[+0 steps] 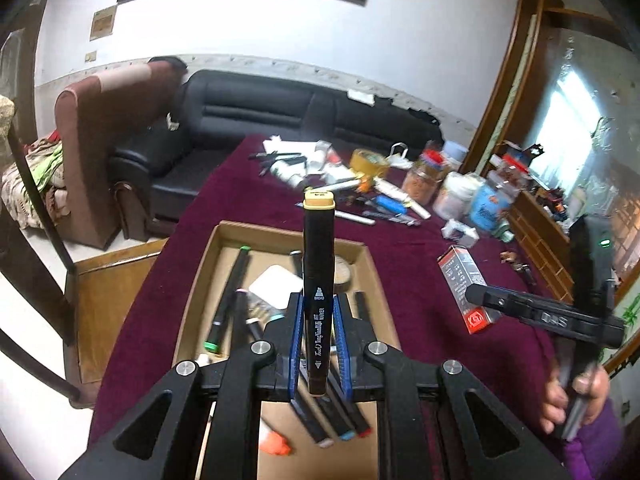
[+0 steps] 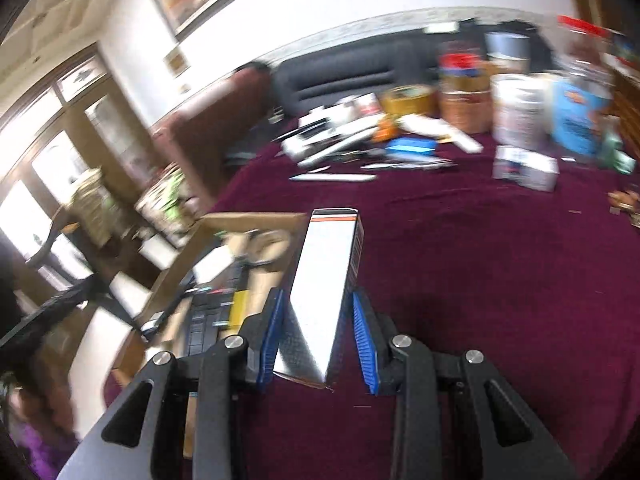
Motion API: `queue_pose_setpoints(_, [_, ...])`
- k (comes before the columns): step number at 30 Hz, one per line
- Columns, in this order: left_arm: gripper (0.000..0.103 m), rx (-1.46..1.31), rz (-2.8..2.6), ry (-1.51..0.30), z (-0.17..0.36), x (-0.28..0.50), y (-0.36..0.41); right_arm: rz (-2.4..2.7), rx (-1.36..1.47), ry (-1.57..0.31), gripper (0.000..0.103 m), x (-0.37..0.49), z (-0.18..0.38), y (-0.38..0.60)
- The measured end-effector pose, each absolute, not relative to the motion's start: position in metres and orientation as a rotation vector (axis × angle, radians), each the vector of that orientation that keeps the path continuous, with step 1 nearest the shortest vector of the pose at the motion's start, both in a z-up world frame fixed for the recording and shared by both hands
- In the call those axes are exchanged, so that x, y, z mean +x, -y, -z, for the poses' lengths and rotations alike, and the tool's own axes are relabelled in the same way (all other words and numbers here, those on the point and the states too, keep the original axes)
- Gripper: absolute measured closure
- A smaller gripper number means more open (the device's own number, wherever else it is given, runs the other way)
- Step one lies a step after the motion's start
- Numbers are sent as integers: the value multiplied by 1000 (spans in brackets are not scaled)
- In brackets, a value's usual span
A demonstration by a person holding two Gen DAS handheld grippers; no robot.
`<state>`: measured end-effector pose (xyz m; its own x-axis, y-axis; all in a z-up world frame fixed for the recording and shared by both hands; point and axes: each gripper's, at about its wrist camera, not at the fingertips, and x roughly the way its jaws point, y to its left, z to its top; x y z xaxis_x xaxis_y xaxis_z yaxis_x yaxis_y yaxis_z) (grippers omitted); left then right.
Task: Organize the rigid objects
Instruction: 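Carry the white box and cream-capped marker over the cardboard box with both tools, then lower the white box and marker into the cardboard box and open both tools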
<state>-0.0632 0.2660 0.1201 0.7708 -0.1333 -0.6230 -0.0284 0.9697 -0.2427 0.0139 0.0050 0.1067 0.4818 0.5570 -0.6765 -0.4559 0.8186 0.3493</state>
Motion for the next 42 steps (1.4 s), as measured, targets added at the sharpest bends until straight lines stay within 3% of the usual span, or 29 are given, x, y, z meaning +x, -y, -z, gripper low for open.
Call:
queue_pose_setpoints(11, [88,-312,58,-822,-79,-9,-293,-659,39,-1003,70,34,-72,-109])
queue_pose_setpoints(31, [86,-378,-5,-907,-47,34,-307,-543,-37,-1029,70,65,-36,-144])
queue_pose_setpoints(32, [78,-372,-8,-897,-51,30,-305,-542,-36,-1038,70,67,-34,-144])
queue_pose_setpoints(35, [36,-355,-17,-851,-63,18,-301,-521,-54,-1036,69,66,-34,-143])
queue_pose_setpoints(36, [30,-343,-32,-817,-70,10,-299,-517,-48,-1038,69,65,-35,-141])
queue_pose_setpoints(42, [28,-291,-76,-733,-93,-17,-287,-573,-26,-1061,69,53,-41,-137])
